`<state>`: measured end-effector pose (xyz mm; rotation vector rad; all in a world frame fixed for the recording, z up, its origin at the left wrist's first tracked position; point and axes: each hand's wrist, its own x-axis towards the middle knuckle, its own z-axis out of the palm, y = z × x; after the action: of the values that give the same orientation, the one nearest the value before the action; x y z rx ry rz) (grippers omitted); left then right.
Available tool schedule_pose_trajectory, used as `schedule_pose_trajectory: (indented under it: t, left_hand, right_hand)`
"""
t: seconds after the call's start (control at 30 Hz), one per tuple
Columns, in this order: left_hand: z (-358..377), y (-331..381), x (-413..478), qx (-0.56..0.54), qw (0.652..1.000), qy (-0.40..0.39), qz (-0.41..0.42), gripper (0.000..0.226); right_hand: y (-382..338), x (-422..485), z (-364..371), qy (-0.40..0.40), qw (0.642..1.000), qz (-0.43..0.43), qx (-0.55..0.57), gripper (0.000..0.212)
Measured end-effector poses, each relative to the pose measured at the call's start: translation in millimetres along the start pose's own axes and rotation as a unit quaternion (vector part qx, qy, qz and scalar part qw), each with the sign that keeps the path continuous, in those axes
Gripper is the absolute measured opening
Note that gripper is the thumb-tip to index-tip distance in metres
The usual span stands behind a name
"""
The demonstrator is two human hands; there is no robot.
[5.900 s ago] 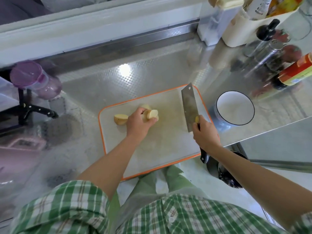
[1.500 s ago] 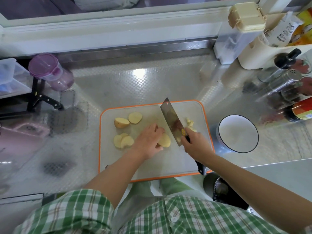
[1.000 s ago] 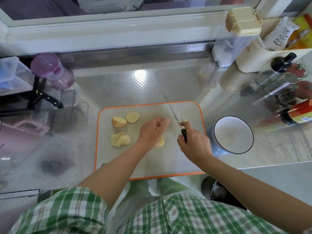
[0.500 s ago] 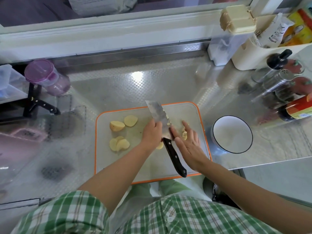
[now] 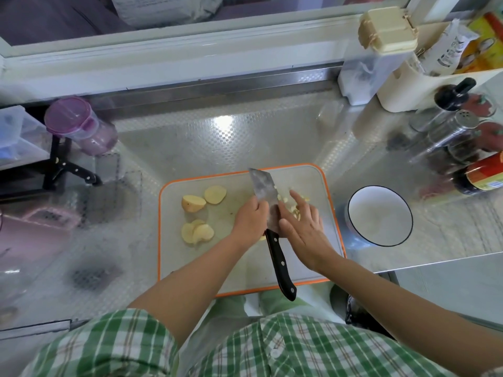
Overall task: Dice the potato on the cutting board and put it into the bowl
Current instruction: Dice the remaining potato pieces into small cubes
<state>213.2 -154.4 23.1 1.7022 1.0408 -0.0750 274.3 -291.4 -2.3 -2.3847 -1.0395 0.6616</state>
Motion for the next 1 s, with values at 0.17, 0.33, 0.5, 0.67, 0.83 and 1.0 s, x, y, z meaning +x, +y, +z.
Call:
schedule_pose_trajectory:
  t: [0.17, 0.33, 0.5, 0.67, 0.83, 1.0]
  left_hand:
    - [0, 1, -4, 0.026, 1.0, -0.001, 0.018, 0.03]
    - [-1, -2, -6, 0.025, 0.999, -0.004, 0.027, 0.024]
    - [-3, -3, -5, 0.039, 0.999, -0.004, 0.036, 0.03]
    - [-6, 0, -6, 0.051, 0.997, -0.012, 0.048, 0.031]
    - [-7, 3, -8, 0.063, 0.996, -0.009, 0.067, 0.032]
    - [-8, 4, -6, 0.062, 0.996, 0.007, 0.064, 0.032]
  right_hand:
    - [-4, 3, 0, 0.02, 0.999, 0.042, -0.006, 0.079]
    - [-6, 5, -1, 0.012, 0.998, 0.058, -0.015, 0.082]
    - [-4, 8, -1, 0.01, 0.998, 0.047, -0.033, 0.077]
    - [-8, 16, -7, 0.03, 0.998, 0.041, -0.03, 0.072]
    - [-10, 26, -10, 0.044, 0.995, 0.081, -0.023, 0.055]
    - [-8, 24, -13, 0.05, 0.996, 0.065, -0.031, 0.047]
